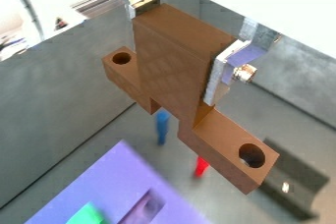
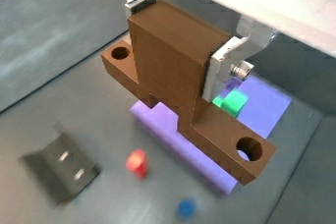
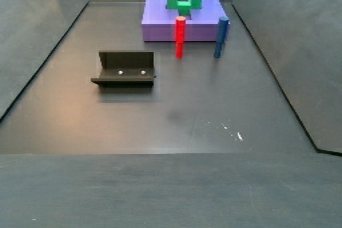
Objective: Pick up the brown object. Move up. Move to above the board. Insert the brown object.
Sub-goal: Move to above the board, then insert the brown object.
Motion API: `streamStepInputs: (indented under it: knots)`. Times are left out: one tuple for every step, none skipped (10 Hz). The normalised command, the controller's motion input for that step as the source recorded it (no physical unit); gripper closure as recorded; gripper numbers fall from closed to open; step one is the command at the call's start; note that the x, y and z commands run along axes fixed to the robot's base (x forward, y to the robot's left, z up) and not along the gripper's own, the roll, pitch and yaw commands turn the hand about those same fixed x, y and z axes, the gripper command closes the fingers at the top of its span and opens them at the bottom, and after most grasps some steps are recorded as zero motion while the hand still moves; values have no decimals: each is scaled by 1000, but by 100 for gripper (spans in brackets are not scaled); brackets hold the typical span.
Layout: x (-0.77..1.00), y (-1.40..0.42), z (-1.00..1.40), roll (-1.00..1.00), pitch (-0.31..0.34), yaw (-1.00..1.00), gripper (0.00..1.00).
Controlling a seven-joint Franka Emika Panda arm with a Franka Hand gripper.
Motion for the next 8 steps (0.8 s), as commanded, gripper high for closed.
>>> streamStepInputs:
  knots:
    - [197, -1400, 173, 9, 130, 9, 100]
    - [240, -1400, 184, 7, 147, 10, 100]
    - [154, -611, 93, 24, 159, 4, 100]
    - [117, -287, 57, 23, 138, 6, 100]
    - [0, 0, -26, 0, 0, 0, 100]
    - [0, 0, -140, -214, -154, -706, 100]
    - [-26, -43, -194, -216, -251, -903, 100]
    - [-34, -46, -200, -216, -261, -903, 100]
